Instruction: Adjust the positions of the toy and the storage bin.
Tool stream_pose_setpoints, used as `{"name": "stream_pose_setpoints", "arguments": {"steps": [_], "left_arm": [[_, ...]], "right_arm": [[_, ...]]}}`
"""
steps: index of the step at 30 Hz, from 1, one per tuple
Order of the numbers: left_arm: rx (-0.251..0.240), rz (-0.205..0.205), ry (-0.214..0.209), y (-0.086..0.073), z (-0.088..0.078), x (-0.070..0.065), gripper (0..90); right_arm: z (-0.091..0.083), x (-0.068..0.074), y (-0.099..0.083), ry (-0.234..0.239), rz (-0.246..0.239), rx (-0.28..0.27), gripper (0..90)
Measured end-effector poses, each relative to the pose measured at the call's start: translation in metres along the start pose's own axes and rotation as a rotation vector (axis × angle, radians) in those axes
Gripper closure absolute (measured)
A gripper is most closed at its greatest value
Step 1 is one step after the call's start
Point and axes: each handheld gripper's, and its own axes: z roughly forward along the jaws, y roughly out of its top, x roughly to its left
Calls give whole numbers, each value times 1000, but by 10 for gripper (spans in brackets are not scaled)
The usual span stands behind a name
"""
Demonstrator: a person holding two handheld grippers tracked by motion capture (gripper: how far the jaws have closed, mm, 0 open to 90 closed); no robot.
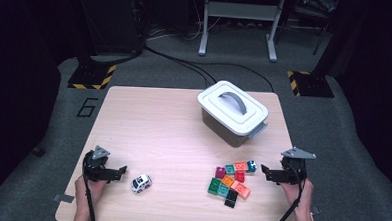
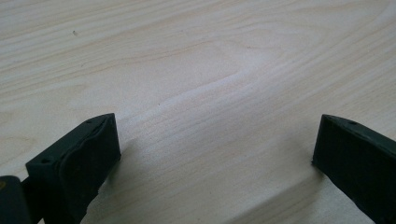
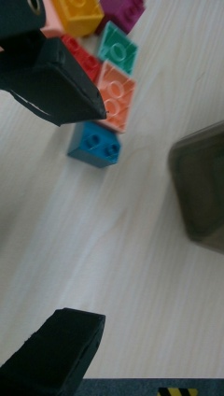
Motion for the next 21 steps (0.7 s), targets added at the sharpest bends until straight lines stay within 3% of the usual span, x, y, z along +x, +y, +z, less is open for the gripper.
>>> {"name": "stream_pose_setpoints", "arguments": {"steps": [12, 21], "left_arm": [[-1, -1, 0, 0, 0, 0, 6], [0, -2, -1, 0, 0, 0, 9]], "right_arm": [[1, 18, 78, 46, -107, -27, 37], [18, 28, 120, 86, -112, -52, 2]]}}
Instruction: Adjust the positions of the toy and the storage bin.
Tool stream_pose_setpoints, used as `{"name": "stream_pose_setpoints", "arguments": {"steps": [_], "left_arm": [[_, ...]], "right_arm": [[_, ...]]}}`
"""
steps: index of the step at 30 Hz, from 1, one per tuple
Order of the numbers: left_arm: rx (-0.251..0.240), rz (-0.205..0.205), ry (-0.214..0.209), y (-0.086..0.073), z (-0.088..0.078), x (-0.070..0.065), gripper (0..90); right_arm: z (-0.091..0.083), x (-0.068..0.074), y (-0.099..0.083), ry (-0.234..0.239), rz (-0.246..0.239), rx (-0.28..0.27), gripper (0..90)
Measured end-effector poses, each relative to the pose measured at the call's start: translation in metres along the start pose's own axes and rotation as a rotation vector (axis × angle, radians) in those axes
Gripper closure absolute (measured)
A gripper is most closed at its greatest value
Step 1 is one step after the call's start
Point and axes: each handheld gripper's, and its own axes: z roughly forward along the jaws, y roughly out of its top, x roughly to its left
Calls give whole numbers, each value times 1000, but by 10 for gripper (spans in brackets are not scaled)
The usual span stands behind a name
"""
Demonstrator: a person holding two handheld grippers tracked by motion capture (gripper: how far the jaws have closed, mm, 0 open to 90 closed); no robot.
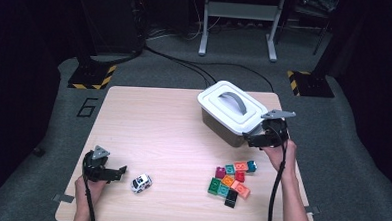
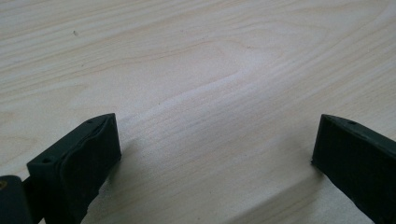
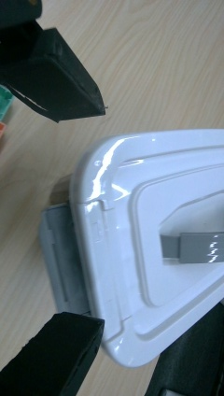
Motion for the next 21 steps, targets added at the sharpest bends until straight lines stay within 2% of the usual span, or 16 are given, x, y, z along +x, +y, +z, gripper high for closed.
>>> {"name": "stream_pose_setpoints", "arguments": {"steps": [2, 3, 6, 9, 11, 12, 13, 14, 15, 17, 19, 21], "left_arm": [[1, 1, 0, 0, 0, 0, 10], [16, 5, -4, 1, -1, 1, 10], [17, 13, -4, 1, -1, 1, 10], [18, 11, -10, 0, -2, 1, 19], [18, 11, -10, 0, -2, 1, 20], [14, 11, -7, 0, -2, 1, 20], [18, 12, -10, 0, -2, 1, 20], [17, 12, -10, 0, -2, 1, 20], [18, 12, -10, 0, -2, 1, 20], [17, 12, -9, 0, -2, 1, 20], [12, 10, -8, 0, -2, 1, 20], [1, 8, -3, 0, -1, 1, 20]], "right_arm": [[6, -1, 7, 5, 9, 2, 0], [9, -2, 9, 8, 1, 4, 3], [21, -6, 20, 4, -1, 24, 54], [35, -9, 26, -8, -12, 34, 166], [44, -11, 32, -31, 7, 41, 273], [46, -12, 34, -32, 11, 42, 268], [49, -15, 36, -13, 11, 34, 311], [50, -16, 38, -15, 20, 34, 360], [52, -14, 41, -41, 19, 32, 376], [56, -17, 45, -13, 25, 36, 417], [58, -18, 49, -24, 29, 40, 476], [60, -20, 50, -35, 25, 21, 537]]}}
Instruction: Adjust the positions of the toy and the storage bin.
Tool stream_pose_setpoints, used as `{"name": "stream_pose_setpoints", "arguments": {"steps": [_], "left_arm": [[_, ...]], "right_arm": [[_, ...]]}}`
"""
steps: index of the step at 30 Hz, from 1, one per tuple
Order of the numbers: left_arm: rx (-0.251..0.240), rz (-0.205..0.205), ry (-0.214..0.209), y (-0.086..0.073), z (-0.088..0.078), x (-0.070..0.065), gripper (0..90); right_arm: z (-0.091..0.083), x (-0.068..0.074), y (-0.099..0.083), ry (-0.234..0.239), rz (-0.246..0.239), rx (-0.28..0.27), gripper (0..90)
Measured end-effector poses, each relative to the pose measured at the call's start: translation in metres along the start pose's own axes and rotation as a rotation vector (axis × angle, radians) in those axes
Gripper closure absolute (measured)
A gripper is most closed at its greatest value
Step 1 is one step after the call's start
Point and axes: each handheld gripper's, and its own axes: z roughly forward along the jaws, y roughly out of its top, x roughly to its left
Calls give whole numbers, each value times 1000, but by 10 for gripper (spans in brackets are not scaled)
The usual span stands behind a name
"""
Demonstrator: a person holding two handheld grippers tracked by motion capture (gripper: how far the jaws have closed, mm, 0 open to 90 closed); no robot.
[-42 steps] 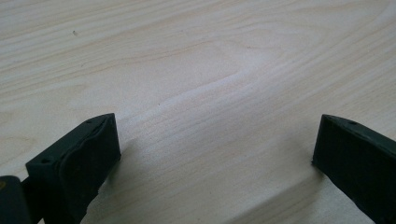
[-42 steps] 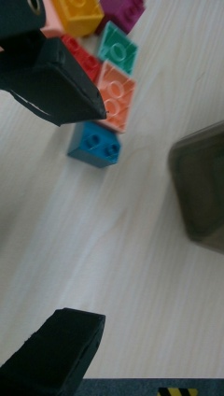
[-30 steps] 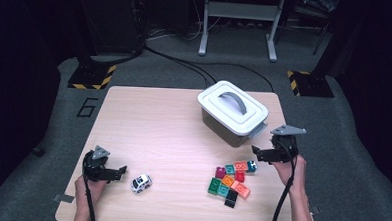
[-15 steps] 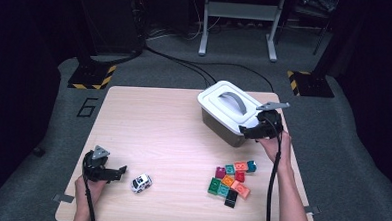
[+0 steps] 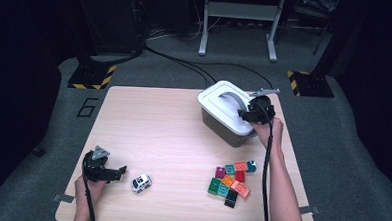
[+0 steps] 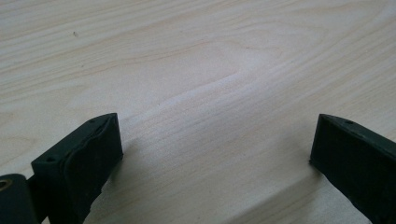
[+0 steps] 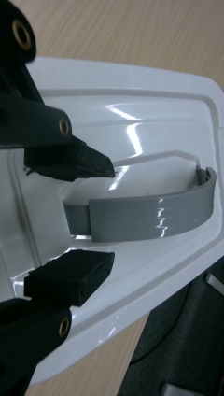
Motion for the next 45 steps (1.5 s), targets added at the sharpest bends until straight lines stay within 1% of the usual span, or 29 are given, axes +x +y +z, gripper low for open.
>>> {"name": "stream_pose_setpoints", "arguments": {"steps": [3, 4, 5, 7, 9, 11, 12, 13, 18, 24, 26, 27, 28, 30, 33, 34, 36, 37, 39, 40, 42, 44, 45], "left_arm": [[16, 4, -7, 1, -1, 1, 20], [-1, -1, 0, 0, 0, 0, 21], [16, 3, -7, 1, -1, 1, 21], [15, 3, -6, 1, -1, 1, 21], [15, 3, -6, 1, -1, 1, 21], [16, 3, -6, 1, -1, 1, 21], [15, 4, -6, 1, -1, 1, 21], [9, -5, -5, 0, -1, 0, 21], [9, -4, -5, 0, -1, 0, 21], [8, -5, -4, 0, -1, 0, 22], [8, -5, -4, 1, -1, 0, 22], [8, -4, -4, 1, -1, 0, 22], [7, -5, -4, 0, -1, 0, 22], [7, -6, -5, 0, -1, 0, 22], [6, -5, -4, 0, -1, 0, 22], [7, -8, -5, 0, -1, 0, 22], [6, -7, -4, 0, -1, 0, 22], [6, -7, -4, 0, -1, 0, 22], [6, -6, -4, 0, -1, 0, 22], [8, -4, -5, 0, -1, 0, 22], [8, -5, -6, 0, -1, 0, 22], [6, -5, -4, 0, -1, 0, 23], [8, -4, -5, 0, -1, 0, 23]], "right_arm": [[4, -2, 0, 1, 0, 18, 605], [5, -2, 0, 5, 2, 16, 634], [5, -2, 0, 5, 13, 25, 665], [5, -2, 1, 1, 20, 22, 670], [6, -1, 1, -7, 10, 22, 672], [5, 2, 1, -10, 26, 31, 673], [4, 4, 1, -14, 42, 37, 673], [3, 5, 1, -18, 44, 37, 673], [0, 16, 1, -37, 73, 47, 673], [-3, 26, 0, -34, 117, 61, 669], [-3, 29, 0, -20, 116, 54, 651], [-3, 29, 0, -10, 114, 51, 617], [-4, 29, 0, -11, 108, 37, 600], [-9, 27, 0, -15, 104, 25, 589], [-19, 19, 0, -40, 86, -7, 588], [-22, 15, 1, -59, 84, -10, 587], [-23, 8, 0, -82, 73, -12, 579], [-23, 4, -1, -94, 85, -11, 576], [-21, -5, -4, -101, 93, -4, 576], [-19, -11, -7, -110, 108, -3, 579], [-16, -20, -11, -106, 124, -7, 588], [-12, -26, -14, -115, 140, 5, 595], [-11, -29, -15, -109, 145, 5, 605]]}}
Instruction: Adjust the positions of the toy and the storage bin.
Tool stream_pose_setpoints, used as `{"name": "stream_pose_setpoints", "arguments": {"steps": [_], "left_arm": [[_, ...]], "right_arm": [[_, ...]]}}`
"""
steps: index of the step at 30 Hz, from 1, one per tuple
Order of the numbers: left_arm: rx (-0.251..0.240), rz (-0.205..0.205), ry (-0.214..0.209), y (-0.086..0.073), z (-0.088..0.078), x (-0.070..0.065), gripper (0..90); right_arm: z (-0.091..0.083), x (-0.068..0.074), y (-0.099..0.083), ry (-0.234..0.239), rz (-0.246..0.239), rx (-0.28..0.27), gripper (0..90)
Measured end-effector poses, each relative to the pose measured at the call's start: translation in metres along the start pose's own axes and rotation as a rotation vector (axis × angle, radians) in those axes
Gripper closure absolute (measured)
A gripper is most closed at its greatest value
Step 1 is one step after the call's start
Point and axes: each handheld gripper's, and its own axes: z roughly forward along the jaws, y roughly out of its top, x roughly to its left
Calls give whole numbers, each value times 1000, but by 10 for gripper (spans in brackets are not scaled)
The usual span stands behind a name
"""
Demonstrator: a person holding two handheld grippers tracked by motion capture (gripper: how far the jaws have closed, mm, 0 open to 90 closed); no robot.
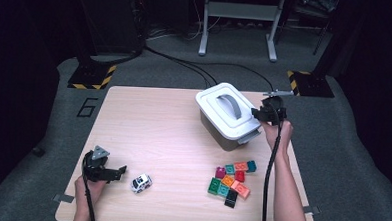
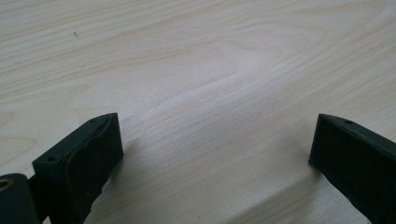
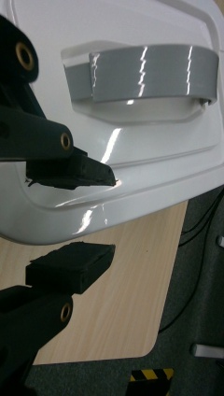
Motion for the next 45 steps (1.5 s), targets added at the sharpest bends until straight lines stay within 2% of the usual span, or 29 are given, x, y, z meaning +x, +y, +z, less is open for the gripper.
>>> {"name": "stream_pose_setpoints", "arguments": {"steps": [2, 5, 7, 8, 13, 15, 35, 38, 39, 40, 45], "left_arm": [[0, -1, -1, 0, 0, 0, 23], [2, 4, -1, 0, 0, 0, 23], [-2, 1, 1, 0, 0, 0, 23], [-1, 0, 0, 0, 0, 0, 23], [0, -3, 0, 0, 0, 0, 23], [-16, -3, 7, -1, 1, -1, 24], [-12, 1, 4, -1, 0, -1, 28], [-14, 1, 4, -1, 1, -1, 29], [-15, 3, 4, -1, 1, 0, 29], [-14, 3, 5, -1, 1, 0, 29], [-15, 1, 4, -1, 1, -1, 29]], "right_arm": [[4, -4, -1, -6, 10, 16, 617], [5, -12, -2, 38, 47, 8, 662], [5, -15, -4, 63, 52, 7, 691], [4, -15, -4, 74, 68, 11, 700], [-2, -11, -9, 96, 71, 16, 717], [-6, -7, -12, 99, 71, 19, 718], [-30, 50, -37, 140, -10, -3, 678], [-33, 59, -38, 140, -36, 2, 666], [-34, 62, -38, 142, -31, 14, 664], [-34, 63, -37, 144, -45, 16, 663], [-29, 58, -29, 150, -47, 0, 644]]}}
